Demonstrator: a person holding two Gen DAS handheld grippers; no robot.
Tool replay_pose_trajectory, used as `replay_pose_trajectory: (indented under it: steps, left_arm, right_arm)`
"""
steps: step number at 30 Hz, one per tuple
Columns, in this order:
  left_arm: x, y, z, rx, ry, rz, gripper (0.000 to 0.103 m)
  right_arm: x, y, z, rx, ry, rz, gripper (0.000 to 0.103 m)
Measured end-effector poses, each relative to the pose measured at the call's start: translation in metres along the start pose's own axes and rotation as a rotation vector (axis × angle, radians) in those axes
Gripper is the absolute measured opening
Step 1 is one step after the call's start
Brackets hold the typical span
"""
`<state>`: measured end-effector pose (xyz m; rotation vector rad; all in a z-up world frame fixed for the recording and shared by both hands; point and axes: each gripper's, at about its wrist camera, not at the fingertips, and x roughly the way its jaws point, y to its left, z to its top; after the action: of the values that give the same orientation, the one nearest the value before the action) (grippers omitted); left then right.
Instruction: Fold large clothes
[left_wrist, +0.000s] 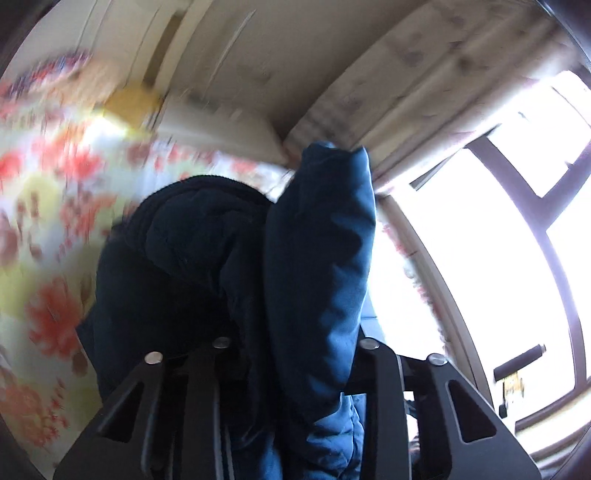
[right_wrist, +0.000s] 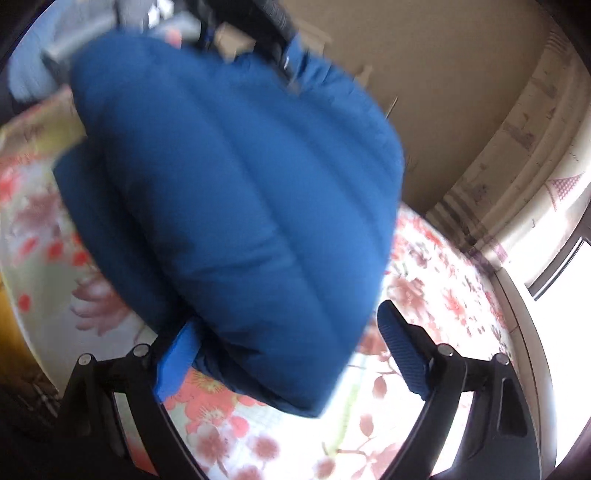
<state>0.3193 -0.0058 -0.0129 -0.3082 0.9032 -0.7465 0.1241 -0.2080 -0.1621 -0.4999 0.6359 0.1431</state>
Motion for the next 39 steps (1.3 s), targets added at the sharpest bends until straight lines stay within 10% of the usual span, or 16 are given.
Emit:
replay_pose_trajectory:
  steps: [6, 9, 15, 24, 31, 39]
  left_arm:
    - [-0.012, 0.060, -0.019, -0.054, -0.018, 0.014, 0.025]
    - [-0.004, 0.125, -0.044, -0.241, -0.053, -0.170, 0.025]
    - [-0.048, 0.073, -0.032, -0.096, -0.113, -0.131, 0.024]
    - [-0.041, 0.125, -0.066, -0.161, -0.102, -0.075, 0.026]
    - [-0.052, 0.126, -0.073, -0.162, -0.109, -0.093, 0.029]
    - [-0.020, 0.105, -0.051, -0.148, -0.083, -0.022, 0.044]
  right_arm:
    - [0.007, -0.008, 0.004, 0.019, 0.041, 0.021, 0.089]
    - [0.011, -0.010, 0.005, 0.029, 0.038, 0.030, 0.089]
    - [0.022, -0.022, 0.004, 0.054, 0.048, 0.068, 0.090]
    - [0.024, -0.045, 0.006, 0.100, 0.066, 0.190, 0.089]
    - [-0.041, -0.092, 0.035, 0.230, -0.234, 0.507, 0.088]
    - [-0.003, 0.011, 0.119, 0.004, -0.271, 0.448, 0.067]
